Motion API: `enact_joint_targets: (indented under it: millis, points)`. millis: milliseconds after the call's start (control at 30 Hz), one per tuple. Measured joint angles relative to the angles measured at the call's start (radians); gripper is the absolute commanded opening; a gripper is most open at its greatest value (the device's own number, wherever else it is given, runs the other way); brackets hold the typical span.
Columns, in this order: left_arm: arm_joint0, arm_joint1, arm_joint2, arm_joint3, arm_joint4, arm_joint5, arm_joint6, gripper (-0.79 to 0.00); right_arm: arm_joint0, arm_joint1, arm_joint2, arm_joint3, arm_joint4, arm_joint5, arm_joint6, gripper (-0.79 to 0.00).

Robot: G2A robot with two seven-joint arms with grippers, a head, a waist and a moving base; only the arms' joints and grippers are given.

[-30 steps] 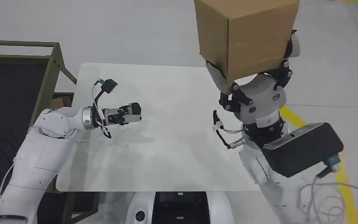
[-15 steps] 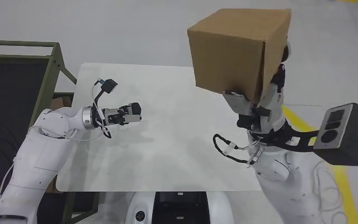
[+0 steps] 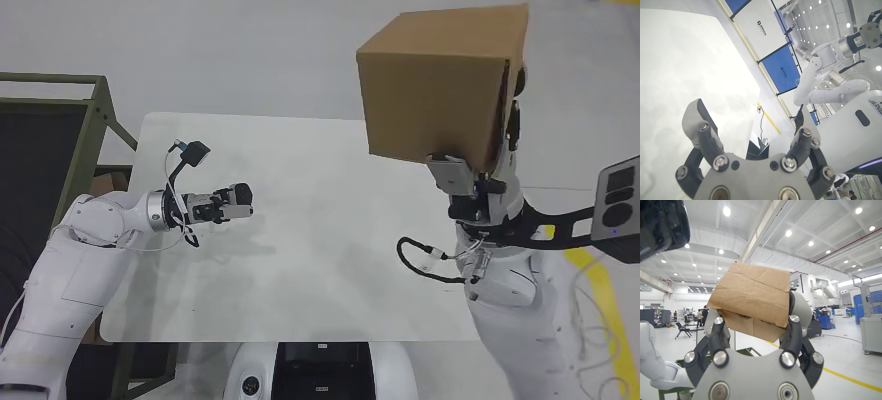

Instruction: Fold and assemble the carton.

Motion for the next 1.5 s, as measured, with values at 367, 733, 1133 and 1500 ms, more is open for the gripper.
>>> enact_joint_targets:
  millis: [367,733,1133,1500]
  points:
    - [0.000,0.000,0.000,0.000,0.000,0.000,0.000,0.000,-0.090,0.000,-0.073,-0.104,-0.713,0.271,-0.100,-0.785]
    - [0.000,0.000,0.000,0.000,0.000,0.000,0.000,0.000,-0.162,-0.009,-0.199,-0.150,-1.201,0.559,-0.010,-0.785]
    - [0.000,0.000,0.000,0.000,0.000,0.000,0.000,0.000,-0.163,-0.025,-0.261,-0.138,-1.319,0.665,0.039,-0.785]
    - [0.000,0.000,0.000,0.000,0.000,0.000,0.000,0.000,-0.182,-0.023,-0.170,-0.126,-0.919,0.450,0.045,-0.785]
